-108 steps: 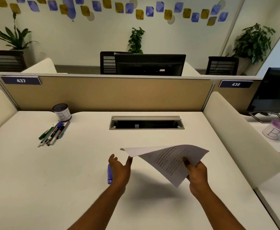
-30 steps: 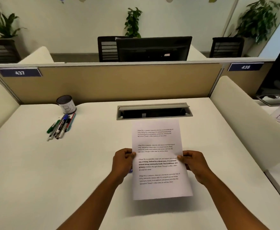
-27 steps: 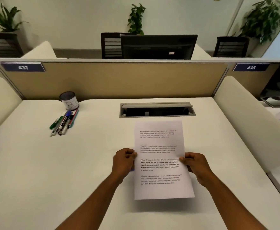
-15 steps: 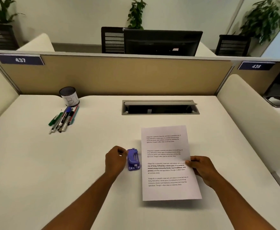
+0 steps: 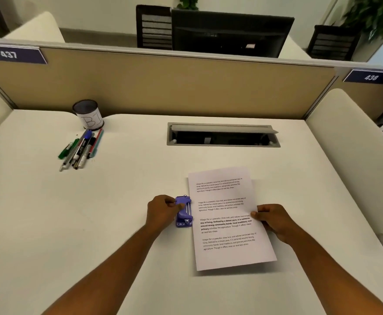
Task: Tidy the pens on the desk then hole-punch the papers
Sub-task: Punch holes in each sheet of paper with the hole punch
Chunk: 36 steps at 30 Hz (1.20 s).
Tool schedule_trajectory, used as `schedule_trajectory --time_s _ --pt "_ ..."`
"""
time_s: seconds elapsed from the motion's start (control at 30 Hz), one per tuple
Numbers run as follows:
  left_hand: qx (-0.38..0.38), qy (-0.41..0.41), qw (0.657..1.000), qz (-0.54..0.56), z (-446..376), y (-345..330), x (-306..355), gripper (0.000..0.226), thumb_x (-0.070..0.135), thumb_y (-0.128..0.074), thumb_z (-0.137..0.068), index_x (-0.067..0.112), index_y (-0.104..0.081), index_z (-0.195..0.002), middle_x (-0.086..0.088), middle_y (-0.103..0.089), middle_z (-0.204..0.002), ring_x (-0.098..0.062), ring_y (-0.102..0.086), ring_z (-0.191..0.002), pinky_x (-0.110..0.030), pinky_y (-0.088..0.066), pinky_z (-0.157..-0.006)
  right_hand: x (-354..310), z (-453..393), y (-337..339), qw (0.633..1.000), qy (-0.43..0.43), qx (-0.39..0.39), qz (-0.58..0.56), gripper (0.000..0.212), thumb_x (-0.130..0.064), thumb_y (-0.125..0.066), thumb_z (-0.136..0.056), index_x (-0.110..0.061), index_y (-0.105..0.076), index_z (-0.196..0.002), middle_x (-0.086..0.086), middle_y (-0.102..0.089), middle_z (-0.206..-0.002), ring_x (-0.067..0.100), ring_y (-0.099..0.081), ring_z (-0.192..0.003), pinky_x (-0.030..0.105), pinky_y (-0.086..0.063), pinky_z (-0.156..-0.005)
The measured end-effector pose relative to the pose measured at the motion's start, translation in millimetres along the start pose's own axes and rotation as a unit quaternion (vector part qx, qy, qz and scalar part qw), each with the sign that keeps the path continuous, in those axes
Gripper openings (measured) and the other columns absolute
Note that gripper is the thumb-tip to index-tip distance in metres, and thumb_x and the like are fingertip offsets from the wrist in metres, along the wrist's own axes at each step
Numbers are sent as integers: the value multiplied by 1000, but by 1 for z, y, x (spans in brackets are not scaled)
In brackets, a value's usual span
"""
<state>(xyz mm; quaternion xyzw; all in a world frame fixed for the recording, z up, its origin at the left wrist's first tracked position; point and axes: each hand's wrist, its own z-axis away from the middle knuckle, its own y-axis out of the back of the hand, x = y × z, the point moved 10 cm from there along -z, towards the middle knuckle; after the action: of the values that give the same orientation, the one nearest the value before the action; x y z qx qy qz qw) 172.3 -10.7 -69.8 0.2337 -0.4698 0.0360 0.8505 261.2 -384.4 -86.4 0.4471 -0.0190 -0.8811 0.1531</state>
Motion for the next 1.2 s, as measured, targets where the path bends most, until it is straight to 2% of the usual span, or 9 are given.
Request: schedule_trajectory --time_s 0.17,0.33,0.47,0.53,0.77,1.03,1.2 --pt "-23 48 994 91 4 -3 -19 29 19 -88 -73 10 -68 -92 -12 -74 -92 -29 -76 -83 -44 -64 -67 4 -7 -9 1000 -12 -3 0 14 -1 -75 -87 2 -75 -101 18 -79 -97 36 -76 -91 48 -62 -85" --pt "-34 61 992 104 9 -2 -30 32 24 -90 -71 10 -70 -91 -10 -77 -87 -22 -77 -73 -34 -62 -58 4 -8 -16 1000 -14 1 0 10 -3 -75 -88 0 -76 -98 16 -80 -97 29 -77 -82 38 -64 -71" --pt "-40 60 992 99 8 1 -31 35 27 -92 -68 9 -71 -90 -10 -77 -85 -24 -77 -72 -37 -63 -61 1 -7 -22 1000 -11 5 9 13 -3 -75 -88 3 -74 -100 16 -80 -97 31 -75 -84 49 -60 -86" --pt "-43 60 992 102 8 1 -32 38 28 -92 -67 7 -71 -91 -11 -77 -85 -24 -77 -72 -40 -64 -62 2 -5 -24 1000 -11 7 7 16 -2 -75 -88 5 -73 -101 18 -79 -99 32 -74 -85 51 -58 -88" --pt "-51 66 992 93 9 2 -30 42 31 -92 -67 7 -71 -94 -11 -77 -87 -23 -77 -71 -40 -64 -62 5 0 -31 1000 -6 6 -7 7 -2 -74 -88 -3 -76 -95 14 -80 -93 26 -77 -77 40 -64 -75" --pt "-56 67 992 86 10 3 -26 41 30 -91 -69 6 -71 -94 -12 -77 -88 -22 -77 -73 -43 -64 -64 4 4 -36 1000 -12 2 -10 7 -2 -73 -89 -3 -75 -96 13 -80 -92 26 -76 -77 39 -65 -72" --pt "-54 68 993 82 10 3 -25 39 29 -91 -69 7 -71 -93 -13 -77 -88 -24 -77 -74 -44 -64 -64 8 4 -36 1000 -16 1 -13 10 -2 -73 -89 -1 -75 -99 14 -80 -95 29 -75 -83 42 -63 -80"
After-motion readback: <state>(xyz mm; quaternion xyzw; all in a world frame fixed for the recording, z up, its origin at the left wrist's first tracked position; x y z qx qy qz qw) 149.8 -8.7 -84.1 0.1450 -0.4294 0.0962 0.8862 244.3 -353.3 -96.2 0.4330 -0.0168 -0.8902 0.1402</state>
